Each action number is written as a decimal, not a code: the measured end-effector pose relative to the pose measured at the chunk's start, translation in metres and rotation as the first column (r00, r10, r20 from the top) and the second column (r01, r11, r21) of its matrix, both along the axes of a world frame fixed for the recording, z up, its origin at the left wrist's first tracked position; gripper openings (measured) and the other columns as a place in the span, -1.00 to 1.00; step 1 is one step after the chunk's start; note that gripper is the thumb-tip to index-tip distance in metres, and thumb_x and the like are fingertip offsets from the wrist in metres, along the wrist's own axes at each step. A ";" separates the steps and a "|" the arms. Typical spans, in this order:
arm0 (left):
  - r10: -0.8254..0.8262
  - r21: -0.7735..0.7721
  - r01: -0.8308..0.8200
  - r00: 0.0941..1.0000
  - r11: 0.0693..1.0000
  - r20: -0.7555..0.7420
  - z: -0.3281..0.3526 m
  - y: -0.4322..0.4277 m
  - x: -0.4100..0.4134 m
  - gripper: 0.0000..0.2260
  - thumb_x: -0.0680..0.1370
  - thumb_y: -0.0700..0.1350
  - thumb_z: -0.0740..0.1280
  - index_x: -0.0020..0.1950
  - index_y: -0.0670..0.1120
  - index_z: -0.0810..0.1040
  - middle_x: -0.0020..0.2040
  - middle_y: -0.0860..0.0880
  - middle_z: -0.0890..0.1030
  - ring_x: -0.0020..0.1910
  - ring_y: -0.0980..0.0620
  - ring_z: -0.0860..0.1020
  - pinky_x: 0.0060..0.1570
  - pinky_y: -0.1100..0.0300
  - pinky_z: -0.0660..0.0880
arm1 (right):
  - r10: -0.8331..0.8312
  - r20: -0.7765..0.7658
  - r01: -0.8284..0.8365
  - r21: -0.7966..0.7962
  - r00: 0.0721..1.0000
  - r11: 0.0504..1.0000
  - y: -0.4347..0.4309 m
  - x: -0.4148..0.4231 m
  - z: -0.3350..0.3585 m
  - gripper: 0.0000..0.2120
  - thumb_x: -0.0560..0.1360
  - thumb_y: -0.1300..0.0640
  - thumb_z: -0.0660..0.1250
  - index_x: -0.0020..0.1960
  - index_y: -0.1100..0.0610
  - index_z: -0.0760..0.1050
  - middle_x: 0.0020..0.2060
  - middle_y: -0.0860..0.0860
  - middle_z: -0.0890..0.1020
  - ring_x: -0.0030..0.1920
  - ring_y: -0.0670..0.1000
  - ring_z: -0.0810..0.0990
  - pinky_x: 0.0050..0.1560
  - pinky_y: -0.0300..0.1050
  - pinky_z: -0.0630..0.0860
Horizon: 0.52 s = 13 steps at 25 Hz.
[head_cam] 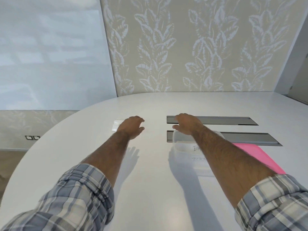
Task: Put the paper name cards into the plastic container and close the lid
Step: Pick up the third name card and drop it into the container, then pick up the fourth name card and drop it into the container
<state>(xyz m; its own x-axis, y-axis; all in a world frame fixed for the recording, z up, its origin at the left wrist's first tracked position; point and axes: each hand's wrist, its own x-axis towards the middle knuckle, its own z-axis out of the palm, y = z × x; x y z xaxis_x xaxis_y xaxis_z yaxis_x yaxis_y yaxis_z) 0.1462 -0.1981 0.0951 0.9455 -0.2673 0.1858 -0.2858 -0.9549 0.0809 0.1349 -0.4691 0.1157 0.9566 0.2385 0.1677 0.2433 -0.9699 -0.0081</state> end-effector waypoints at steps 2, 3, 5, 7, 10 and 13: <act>0.038 -0.013 -0.038 0.999 0.999 -0.010 -0.001 0.037 0.002 -0.59 0.63 0.01 0.25 0.48 -0.01 0.41 0.47 0.02 0.42 0.45 -0.05 0.37 0.36 0.06 0.34 | 0.001 -0.012 -0.001 0.010 1.000 1.000 0.023 0.002 0.001 -0.64 0.54 -0.05 0.24 0.22 0.15 0.48 0.20 0.08 0.57 0.22 0.12 0.53 0.13 0.01 0.46; 0.052 -0.017 -0.052 0.999 0.998 -0.012 -0.002 0.055 0.004 -0.58 0.63 0.03 0.25 0.49 0.00 0.40 0.48 0.04 0.41 0.45 -0.04 0.37 0.35 0.05 0.35 | -0.005 -0.021 0.005 0.009 1.000 1.000 0.036 0.006 0.000 -0.65 0.54 -0.06 0.24 0.21 0.15 0.48 0.18 0.07 0.57 0.20 0.12 0.54 0.12 0.01 0.47; 0.060 -0.023 -0.061 0.998 0.998 -0.022 -0.004 0.084 0.009 -0.58 0.64 0.07 0.24 0.49 0.02 0.40 0.48 0.07 0.40 0.45 -0.02 0.35 0.34 0.03 0.36 | -0.013 -0.044 0.014 0.013 0.999 1.000 0.061 0.012 -0.001 -0.62 0.54 -0.08 0.24 0.24 0.13 0.48 0.20 0.05 0.57 0.21 0.11 0.53 0.15 0.01 0.48; 0.049 -0.026 -0.050 0.998 0.998 -0.040 -0.008 0.110 0.018 -0.57 0.64 0.11 0.23 0.49 0.03 0.39 0.48 0.08 0.39 0.46 -0.01 0.35 0.35 0.02 0.36 | -0.019 -0.060 0.020 0.026 0.998 0.999 0.087 0.021 -0.004 -0.58 0.55 -0.09 0.24 0.31 0.11 0.46 0.25 0.04 0.56 0.27 0.10 0.51 0.23 0.06 0.47; 0.029 -0.030 -0.031 0.998 0.999 -0.059 -0.015 0.146 0.039 -0.57 0.63 0.12 0.24 0.49 0.05 0.40 0.48 0.10 0.39 0.46 0.02 0.35 0.36 0.01 0.38 | -0.031 -0.065 0.034 0.040 0.997 0.999 0.127 0.039 -0.010 -0.56 0.56 -0.09 0.23 0.36 0.10 0.43 0.30 0.04 0.53 0.31 0.10 0.48 0.27 0.06 0.44; 0.004 -0.030 -0.006 0.997 1.000 -0.071 -0.023 0.174 0.063 -0.57 0.62 0.10 0.27 0.47 0.05 0.41 0.46 0.11 0.41 0.45 0.02 0.36 0.33 0.01 0.41 | -0.054 -0.084 0.059 0.059 0.995 0.997 0.160 0.057 -0.017 -0.55 0.57 -0.08 0.23 0.40 0.09 0.40 0.32 0.03 0.51 0.33 0.09 0.46 0.27 0.06 0.44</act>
<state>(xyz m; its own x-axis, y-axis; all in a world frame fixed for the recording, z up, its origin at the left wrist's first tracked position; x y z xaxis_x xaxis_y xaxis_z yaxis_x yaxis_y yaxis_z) 0.2096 -0.0242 0.0723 0.9580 -0.2576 0.1261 -0.2734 -0.9532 0.1293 0.1921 -0.3092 0.0983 0.9792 0.1758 0.1009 0.1845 -0.9791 -0.0855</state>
